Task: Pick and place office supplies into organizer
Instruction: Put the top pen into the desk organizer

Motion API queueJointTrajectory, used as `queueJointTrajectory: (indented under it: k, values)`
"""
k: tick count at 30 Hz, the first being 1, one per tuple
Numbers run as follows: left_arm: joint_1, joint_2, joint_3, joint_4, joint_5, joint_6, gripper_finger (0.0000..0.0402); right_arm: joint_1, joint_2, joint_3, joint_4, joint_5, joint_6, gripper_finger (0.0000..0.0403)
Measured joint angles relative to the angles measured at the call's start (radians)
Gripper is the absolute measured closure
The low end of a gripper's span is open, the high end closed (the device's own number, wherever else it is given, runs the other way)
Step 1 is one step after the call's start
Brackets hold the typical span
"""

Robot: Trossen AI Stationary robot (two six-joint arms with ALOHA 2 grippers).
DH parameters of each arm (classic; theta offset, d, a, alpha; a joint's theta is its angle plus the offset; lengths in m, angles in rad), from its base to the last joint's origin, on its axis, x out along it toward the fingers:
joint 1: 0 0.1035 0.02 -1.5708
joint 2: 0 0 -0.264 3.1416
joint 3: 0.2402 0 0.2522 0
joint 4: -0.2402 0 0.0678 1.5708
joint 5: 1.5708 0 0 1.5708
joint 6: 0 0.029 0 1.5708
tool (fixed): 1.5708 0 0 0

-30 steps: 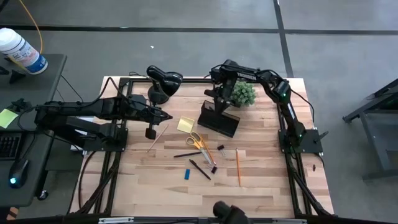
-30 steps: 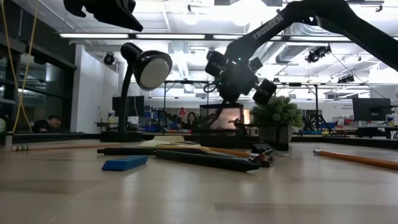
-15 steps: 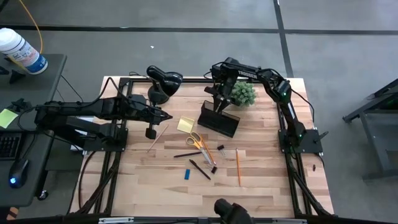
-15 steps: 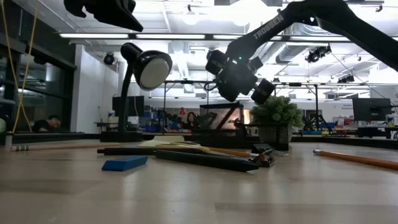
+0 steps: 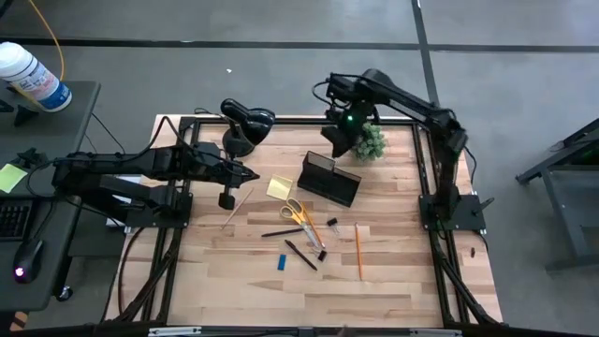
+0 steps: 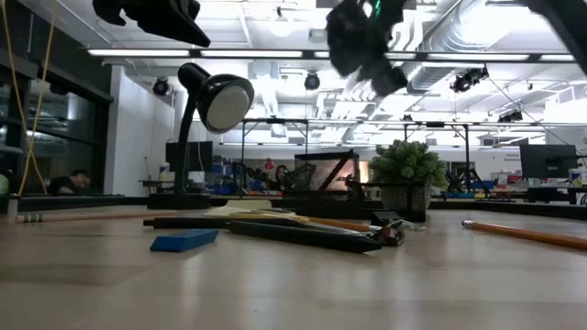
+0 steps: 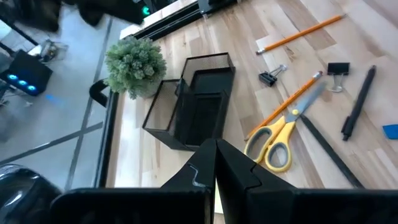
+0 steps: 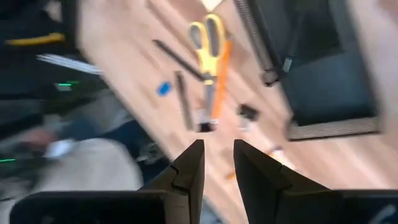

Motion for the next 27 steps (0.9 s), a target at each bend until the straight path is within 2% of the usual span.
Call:
queueJointTrajectory:
  k: [6,11,14,18,22,27]
  values:
    - [0.000,0.006,-0.019,-0.034,0.149,0.002,0.0401,0.143,-0.133,-0.067,0.009,0.243,0.075,0.0320]
    - [0.000,0.019,-0.086,-0.044,0.241,-0.016,0.0401,0.254,-0.207,-0.210,0.064,0.403,0.125,0.0320]
    - [0.000,0.034,-0.123,-0.046,0.288,-0.085,0.0401,0.311,-0.261,-0.330,0.102,0.463,0.163,0.0320]
    - [-0.012,0.051,-0.170,-0.037,0.371,-0.147,0.0401,0.374,-0.360,-0.519,0.208,0.469,0.242,0.0320]
    - [-0.073,0.075,-0.183,-0.024,0.357,-0.184,0.0401,0.430,-0.470,-0.710,0.375,0.478,0.328,0.0320]
    - [-0.178,0.135,-0.183,0.116,0.248,-0.271,0.0401,0.481,-0.572,-0.908,0.675,0.495,0.392,0.0320]
